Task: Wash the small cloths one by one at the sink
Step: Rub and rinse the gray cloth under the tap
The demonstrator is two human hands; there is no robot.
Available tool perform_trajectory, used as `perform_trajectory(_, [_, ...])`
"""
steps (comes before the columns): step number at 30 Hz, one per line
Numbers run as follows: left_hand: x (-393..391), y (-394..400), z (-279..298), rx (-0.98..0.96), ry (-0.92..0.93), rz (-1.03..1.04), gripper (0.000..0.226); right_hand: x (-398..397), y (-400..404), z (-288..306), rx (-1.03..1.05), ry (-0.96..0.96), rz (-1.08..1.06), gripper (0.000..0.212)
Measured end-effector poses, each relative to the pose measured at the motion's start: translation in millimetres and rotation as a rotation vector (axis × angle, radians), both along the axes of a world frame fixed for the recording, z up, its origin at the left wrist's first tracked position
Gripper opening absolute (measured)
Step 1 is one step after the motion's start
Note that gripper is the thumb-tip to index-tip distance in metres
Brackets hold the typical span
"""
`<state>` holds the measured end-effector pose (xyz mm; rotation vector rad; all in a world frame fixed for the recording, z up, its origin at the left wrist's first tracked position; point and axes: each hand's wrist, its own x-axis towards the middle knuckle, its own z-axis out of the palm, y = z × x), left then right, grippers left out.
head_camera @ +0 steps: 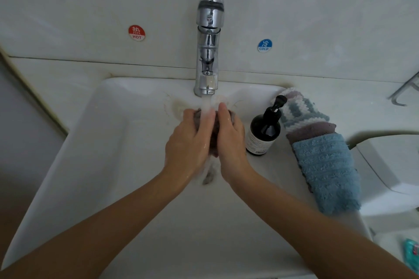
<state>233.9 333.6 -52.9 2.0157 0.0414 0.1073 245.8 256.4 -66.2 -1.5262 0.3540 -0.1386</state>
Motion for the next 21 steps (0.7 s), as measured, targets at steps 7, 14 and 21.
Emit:
perform_trajectory(7, [1.7, 0.8, -7.8, -0.087, -0.038, 0.054, 0.037, -8.0, 3.0, 7.9, 0.078, 0.092, 0.012, 0.049])
perform_trajectory(14, [6.0, 0.5, -14.9, -0.068, -0.123, 0.031, 0.04, -4.6, 2.4, 4.4, -0.135, 0.028, 0.022, 0.04])
perform_trajectory(21, [7.8, 4.3, -5.9, -0.167, -0.09, 0.062, 0.002, -4.1, -1.6, 4.5, -0.128, -0.149, 0.091, 0.013])
